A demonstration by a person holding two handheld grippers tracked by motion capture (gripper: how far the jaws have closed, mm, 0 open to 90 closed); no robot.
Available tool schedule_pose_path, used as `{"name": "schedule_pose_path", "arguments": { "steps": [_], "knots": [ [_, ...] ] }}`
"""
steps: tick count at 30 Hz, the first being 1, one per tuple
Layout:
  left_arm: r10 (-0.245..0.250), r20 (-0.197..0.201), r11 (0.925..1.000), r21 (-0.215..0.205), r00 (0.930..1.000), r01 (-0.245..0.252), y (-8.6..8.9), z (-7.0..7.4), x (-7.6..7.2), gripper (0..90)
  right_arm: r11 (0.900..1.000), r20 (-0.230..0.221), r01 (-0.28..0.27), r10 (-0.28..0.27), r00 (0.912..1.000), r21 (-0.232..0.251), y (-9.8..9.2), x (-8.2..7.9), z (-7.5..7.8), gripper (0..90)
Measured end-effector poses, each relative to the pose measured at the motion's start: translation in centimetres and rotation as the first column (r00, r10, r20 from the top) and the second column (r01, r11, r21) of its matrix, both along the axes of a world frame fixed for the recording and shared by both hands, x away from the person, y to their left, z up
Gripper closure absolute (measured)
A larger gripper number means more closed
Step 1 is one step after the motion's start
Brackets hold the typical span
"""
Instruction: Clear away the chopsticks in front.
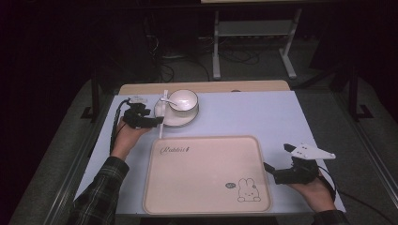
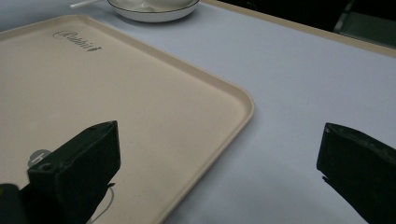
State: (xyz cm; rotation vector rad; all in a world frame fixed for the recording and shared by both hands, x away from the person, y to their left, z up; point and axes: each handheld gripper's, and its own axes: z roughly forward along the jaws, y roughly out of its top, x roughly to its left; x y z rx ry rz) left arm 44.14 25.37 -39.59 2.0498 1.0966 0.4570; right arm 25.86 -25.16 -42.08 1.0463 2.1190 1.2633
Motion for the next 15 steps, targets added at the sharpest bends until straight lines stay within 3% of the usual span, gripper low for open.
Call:
{"name": "schedule_pose_path", "arguments": {
  "steps": [6, 12, 15],
  "knots": [
    [0.02, -0.021, 0.9995, 0.026, 0.9996, -0.019, -0.8, -0.3, 1.6, 33.6, 1.0, 0.0, 0.001, -0.001, 1.0, 0.002, 0.0, 0.0, 0.0, 0.0],
    [0.042, -0.051, 0.998, 0.05, 0.9978, -0.039, -1.5, -1.0, 3.1, 45.8, 1.0, 0.0, 0.004, -0.004, 1.0, 0.007, -0.2, -0.1, 0.0, 0.0],
    [0.059, -0.082, 0.9977, 0.038, 0.9949, -0.056, -1.7, -1.6, 3.8, 53.3, 1.0, 0.002, 0.007, -0.007, 1.0, 0.013, -0.3, -0.2, 0.1, 0.0]
  ]
}}
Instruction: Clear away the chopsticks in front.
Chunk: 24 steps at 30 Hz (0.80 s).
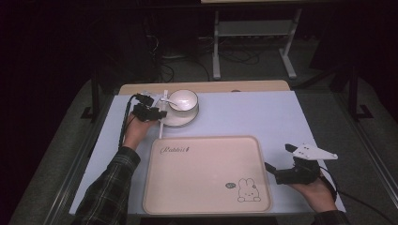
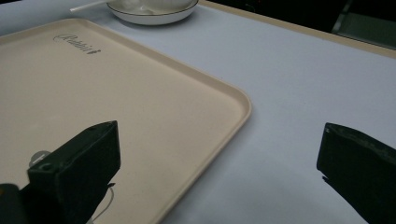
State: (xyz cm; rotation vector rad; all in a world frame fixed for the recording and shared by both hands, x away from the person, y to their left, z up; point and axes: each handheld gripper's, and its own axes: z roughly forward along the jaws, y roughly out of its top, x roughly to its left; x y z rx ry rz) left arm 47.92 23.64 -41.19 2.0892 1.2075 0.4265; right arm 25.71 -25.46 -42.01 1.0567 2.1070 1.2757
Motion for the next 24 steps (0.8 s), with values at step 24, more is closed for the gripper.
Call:
{"name": "schedule_pose_path", "arguments": {
  "steps": [24],
  "knots": [
    [0.049, -0.02, 0.9943, 0.095, 0.9986, -0.047, -1.2, -1.6, 2.4, 74.1, 1.0, 0.001, 0.006, -0.006, 1.0, 0.017, -0.4, -0.1, 0.1, 0.0]
  ]
}}
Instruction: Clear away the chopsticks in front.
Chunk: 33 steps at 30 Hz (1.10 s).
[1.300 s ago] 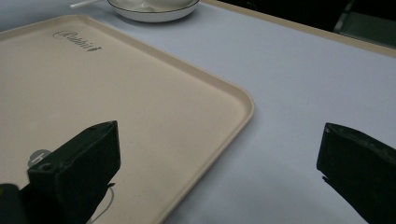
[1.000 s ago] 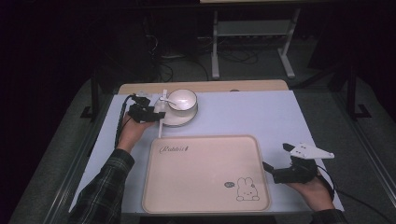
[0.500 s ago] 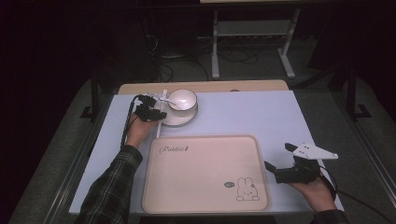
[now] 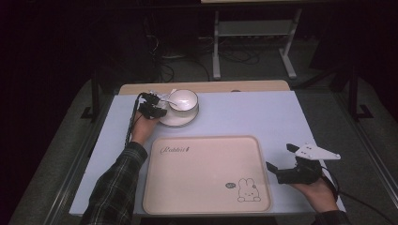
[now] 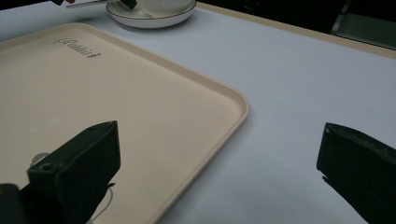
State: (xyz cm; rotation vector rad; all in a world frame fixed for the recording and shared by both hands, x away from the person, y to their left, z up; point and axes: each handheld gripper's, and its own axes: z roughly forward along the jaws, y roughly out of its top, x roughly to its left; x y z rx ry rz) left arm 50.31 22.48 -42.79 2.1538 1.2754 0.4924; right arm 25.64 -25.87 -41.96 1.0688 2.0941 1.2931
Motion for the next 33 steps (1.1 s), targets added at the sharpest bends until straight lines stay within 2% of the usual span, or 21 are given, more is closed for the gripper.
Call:
{"name": "schedule_pose_path", "arguments": {
  "steps": [4, 12, 13, 15, 18, 20, 23, 24, 27, 29, 33],
  "knots": [
    [0.011, 0.012, 0.9999, -0.004, 0.9999, -0.011, 0.1, 0.0, 0.4, 77.1, 1.0, 0.0, -0.001, 0.001, 1.0, -0.002, 0.0, 0.0, 0.0, 0.0],
    [0.006, -0.006, 1.0, -0.004, 1.0, -0.006, 0.0, 0.1, 0.8, 77.3, 1.0, 0.0, 0.002, -0.002, 1.0, -0.002, 0.1, 0.0, 0.0, 0.0],
    [0.007, -0.012, 1.0, -0.004, 0.9999, -0.007, 0.1, 0.2, 0.7, 70.7, 1.0, 0.0, 0.002, -0.002, 1.0, -0.001, 0.0, 0.0, 0.0, 0.0],
    [0.002, -0.021, 1.0, -0.005, 0.9998, -0.002, 0.2, 0.2, 0.6, 67.8, 1.0, 0.0, 0.002, -0.002, 1.0, 0.0, 0.0, -0.1, 0.0, 0.0],
    [0.001, -0.025, 0.9999, -0.011, 0.9997, -0.001, 0.8, 0.7, 0.2, 65.5, 1.0, -0.001, 0.001, -0.001, 1.0, 0.001, 0.0, -0.1, 0.0, 0.0],
    [0.0, -0.017, 0.999, -0.045, 0.9999, -0.001, 1.5, 1.4, -0.5, 63.9, 1.0, -0.002, -0.001, 0.001, 1.0, 0.0, 0.1, -0.1, 0.0, 0.0],
    [-0.009, -0.021, 0.9985, -0.054, 0.9997, 0.008, 1.9, 1.9, -1.0, 62.6, 1.0, 0.004, -0.002, 0.002, 1.0, -0.001, 0.1, -0.2, 0.0, 0.0],
    [-0.013, -0.009, 0.9982, -0.059, 0.9999, 0.012, 2.2, 2.3, -1.4, 62.6, 1.0, 0.004, -0.002, 0.002, 1.0, -0.001, 0.1, -0.2, 0.0, 0.0],
    [-0.015, 0.009, 0.9958, -0.09, 0.9998, 0.016, 3.0, 2.9, -2.2, 66.6, 1.0, 0.006, -0.002, 0.002, 1.0, 0.0, 0.1, -0.2, 0.1, 0.0],
    [-0.02, 0.012, 0.9957, -0.09, 0.9997, 0.021, 3.7, 3.1, -2.7, 67.6, 1.0, 0.004, -0.001, 0.001, 1.0, 0.0, 0.2, -0.2, 0.1, 0.0],
    [-0.029, -0.003, 0.9931, -0.114, 0.9996, 0.029, 4.4, 2.9, -2.9, 72.7, 1.0, -0.001, -0.002, 0.002, 1.0, -0.004, 0.3, -0.1, 0.0, 0.0]
  ]
}}
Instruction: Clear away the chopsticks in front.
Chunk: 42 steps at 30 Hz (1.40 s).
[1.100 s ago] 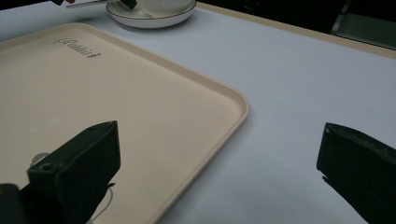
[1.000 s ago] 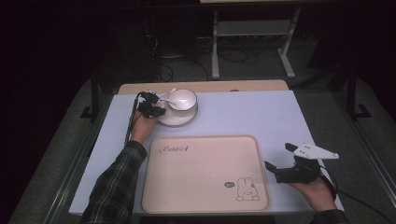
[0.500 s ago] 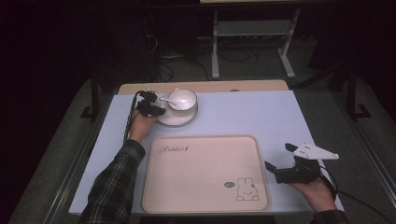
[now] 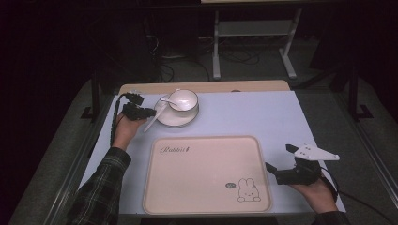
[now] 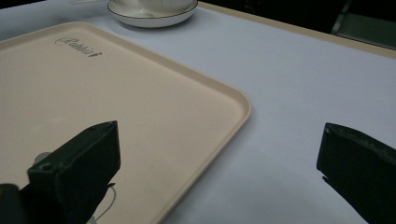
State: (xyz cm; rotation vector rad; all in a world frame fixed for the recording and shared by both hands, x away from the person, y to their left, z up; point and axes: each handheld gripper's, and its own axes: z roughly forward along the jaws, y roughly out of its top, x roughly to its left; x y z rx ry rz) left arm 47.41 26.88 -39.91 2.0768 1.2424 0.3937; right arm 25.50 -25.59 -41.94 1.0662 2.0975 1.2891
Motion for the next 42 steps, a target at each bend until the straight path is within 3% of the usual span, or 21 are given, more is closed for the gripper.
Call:
{"name": "schedule_pose_path", "arguments": {
  "steps": [6, 14, 20, 26, 33, 42],
  "knots": [
    [-0.001, -0.02, 0.9999, -0.015, 0.9998, 0.0, 0.2, -0.7, 0.1, 77.6, 1.0, -0.003, 0.004, -0.004, 1.0, 0.001, 0.0, 0.0, 0.0, 0.0],
    [-0.004, -0.023, 0.9995, -0.032, 0.9997, 0.003, 0.4, -1.0, -0.2, 77.8, 1.0, -0.003, 0.001, -0.001, 1.0, 0.0, 0.0, 0.1, -0.1, 0.0],
    [-0.011, -0.045, 0.9999, -0.01, 0.9989, 0.011, 0.5, -1.9, -0.6, 77.9, 1.0, -0.003, 0.001, -0.001, 1.0, 0.001, 0.0, 0.0, 0.0, 0.0],
    [-0.012, -0.062, 0.9995, -0.03, 0.998, 0.01, 0.8, -2.7, -0.7, 81.2, 1.0, -0.003, 0.002, -0.002, 1.0, -0.001, 0.0, 0.1, -0.1, 0.0],
    [0.006, -0.054, 0.9995, -0.03, 0.9985, -0.008, 0.8, -2.6, -0.8, 85.1, 1.0, -0.004, 0.002, -0.002, 1.0, -0.002, 0.0, 0.1, -0.1, 0.0],
    [0.024, -0.007, 0.9985, -0.05, 0.9997, -0.024, 1.6, -1.3, -1.7, 85.8, 1.0, -0.003, 0.002, -0.002, 1.0, 0.003, -0.1, 0.0, 0.0, 0.0]
  ]
}}
